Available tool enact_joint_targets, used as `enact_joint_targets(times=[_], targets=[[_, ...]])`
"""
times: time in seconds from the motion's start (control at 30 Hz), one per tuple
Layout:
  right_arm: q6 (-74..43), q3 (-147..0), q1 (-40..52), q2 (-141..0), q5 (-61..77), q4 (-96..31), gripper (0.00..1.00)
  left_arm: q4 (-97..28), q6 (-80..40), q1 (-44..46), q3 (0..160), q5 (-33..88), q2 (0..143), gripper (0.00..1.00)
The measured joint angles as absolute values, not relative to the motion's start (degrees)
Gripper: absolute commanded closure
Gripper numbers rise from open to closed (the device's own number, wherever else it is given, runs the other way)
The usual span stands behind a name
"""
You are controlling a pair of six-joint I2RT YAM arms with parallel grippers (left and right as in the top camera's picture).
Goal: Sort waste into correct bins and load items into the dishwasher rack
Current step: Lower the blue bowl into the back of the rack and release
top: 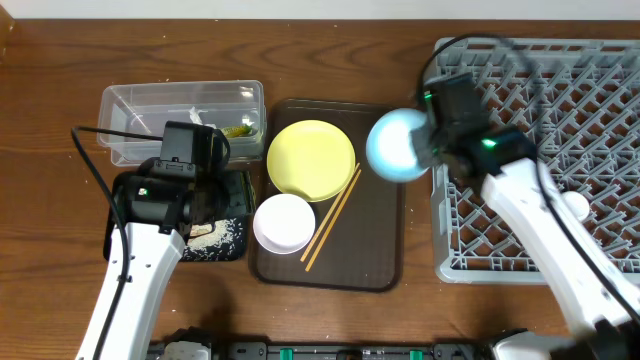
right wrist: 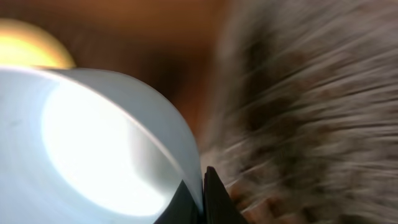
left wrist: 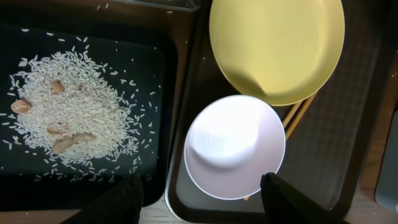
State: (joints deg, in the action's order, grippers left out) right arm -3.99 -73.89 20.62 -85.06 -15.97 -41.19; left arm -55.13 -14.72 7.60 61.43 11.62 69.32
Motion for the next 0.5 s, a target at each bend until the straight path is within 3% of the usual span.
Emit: enact_joint_targets(times=[0.23,0.5], targets=[[-0.9,-74.5,18.3,-82.7,-38.4,-27.7,0.99,-55.1,-14.7,7.6,61.4,11.6,69.3,0.36],[11.2,-74.6,12.6,-88.3,-48.3,-12.4,0.99,-55.1,-14.7,7.6,61.4,11.6,69.3,0.36]])
